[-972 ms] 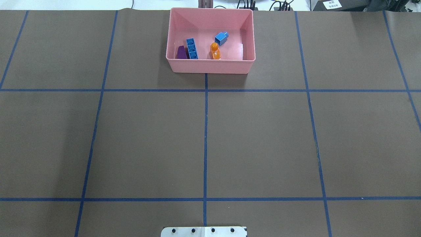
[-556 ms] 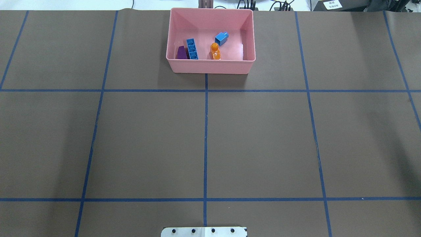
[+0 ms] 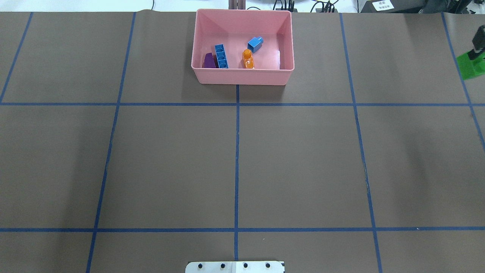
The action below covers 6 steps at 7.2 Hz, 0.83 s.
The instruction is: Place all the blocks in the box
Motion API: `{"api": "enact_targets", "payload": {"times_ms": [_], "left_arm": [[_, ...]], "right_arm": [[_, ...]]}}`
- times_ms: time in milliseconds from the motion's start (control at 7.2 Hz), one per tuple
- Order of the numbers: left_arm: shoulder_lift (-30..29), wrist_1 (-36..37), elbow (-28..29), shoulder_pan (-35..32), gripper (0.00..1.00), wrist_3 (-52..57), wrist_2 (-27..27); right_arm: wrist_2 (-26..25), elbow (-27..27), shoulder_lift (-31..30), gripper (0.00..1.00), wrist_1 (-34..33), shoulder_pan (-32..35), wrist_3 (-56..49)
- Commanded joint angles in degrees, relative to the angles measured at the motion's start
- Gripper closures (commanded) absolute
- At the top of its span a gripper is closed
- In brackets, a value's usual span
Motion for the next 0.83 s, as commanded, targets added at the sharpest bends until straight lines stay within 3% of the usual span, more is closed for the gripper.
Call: {"api": "enact_targets", "payload": {"times_ms": [0,278,556,694], "left_arm": [[0.00,-0.01,-0.03,0.01,0.00,0.09,0.00],[0.00,-0.01,-0.03,0.01,0.00,0.26,0.00],[0.08,-0.01,0.14,0.01,0.00,0.35,0.00],[0.00,-0.01,0.32,0.01,0.00,0.35,0.00]], "right_arm": [[-0.55,-12.09,15.62,1.00,0.06,-6.32,10.86],[-2.65,-23.44,23.75,1.00,8.44,-12.29,21.92],[-4.42,-37.13,28.68,1.00,25.04,-15.91,33.36],[-5.12,-40.94,31.66,1.00,26.67,-16.71,34.19]]}}
